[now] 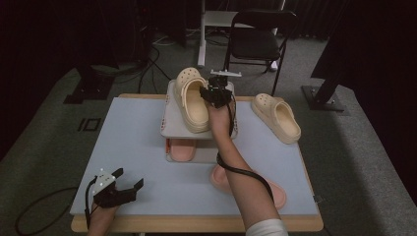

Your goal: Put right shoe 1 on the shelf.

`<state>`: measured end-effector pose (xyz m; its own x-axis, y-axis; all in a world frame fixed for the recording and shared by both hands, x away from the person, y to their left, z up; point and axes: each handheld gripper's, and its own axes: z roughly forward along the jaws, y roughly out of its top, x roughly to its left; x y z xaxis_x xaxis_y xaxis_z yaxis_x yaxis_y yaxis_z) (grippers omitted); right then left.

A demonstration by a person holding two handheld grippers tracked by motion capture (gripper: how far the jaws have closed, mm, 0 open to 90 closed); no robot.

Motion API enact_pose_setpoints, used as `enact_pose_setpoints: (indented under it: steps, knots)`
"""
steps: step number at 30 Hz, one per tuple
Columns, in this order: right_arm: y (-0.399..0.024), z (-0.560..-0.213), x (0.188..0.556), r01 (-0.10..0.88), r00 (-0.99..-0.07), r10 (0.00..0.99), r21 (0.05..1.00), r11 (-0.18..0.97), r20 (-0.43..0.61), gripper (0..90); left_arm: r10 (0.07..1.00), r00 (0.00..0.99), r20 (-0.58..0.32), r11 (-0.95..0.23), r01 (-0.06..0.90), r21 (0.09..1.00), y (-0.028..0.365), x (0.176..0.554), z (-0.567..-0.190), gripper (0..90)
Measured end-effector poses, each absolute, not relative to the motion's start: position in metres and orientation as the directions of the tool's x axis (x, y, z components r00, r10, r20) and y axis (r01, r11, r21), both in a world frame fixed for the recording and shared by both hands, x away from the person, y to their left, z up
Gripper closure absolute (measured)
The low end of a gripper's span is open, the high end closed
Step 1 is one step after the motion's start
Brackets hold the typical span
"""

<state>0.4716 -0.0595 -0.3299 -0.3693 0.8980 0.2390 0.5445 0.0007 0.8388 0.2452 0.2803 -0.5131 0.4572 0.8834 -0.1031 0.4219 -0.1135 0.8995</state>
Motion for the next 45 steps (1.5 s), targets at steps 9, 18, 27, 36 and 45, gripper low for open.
enact_pose_setpoints:
  steps: [9,18,27,36,45]
  knots:
    - [-0.069,-0.336,0.454,0.539,-0.419,0.881,0.841,0.048,0.218,51.5,0.884,0.457,-0.101,-0.116,0.423,0.899,0.279,0.245,-0.513,7.9]
    - [-0.09,-0.34,0.43,0.549,-0.47,0.837,0.835,0.029,0.28,47.4,0.884,0.457,-0.099,-0.119,0.426,0.897,0.278,0.246,-0.513,7.9]
    - [-0.094,-0.349,0.41,0.575,-0.537,0.782,0.815,0.065,0.316,42.9,0.885,0.454,-0.107,-0.116,0.435,0.893,0.277,0.247,-0.515,7.9]
    - [-0.09,-0.352,0.401,0.573,-0.543,0.78,0.816,0.074,0.311,41.5,0.883,0.457,-0.103,-0.122,0.436,0.892,0.276,0.248,-0.515,7.9]
    - [-0.082,-0.351,0.397,0.574,-0.579,0.74,0.815,0.072,0.343,45.2,0.883,0.457,-0.103,-0.121,0.436,0.892,0.276,0.248,-0.515,7.9]
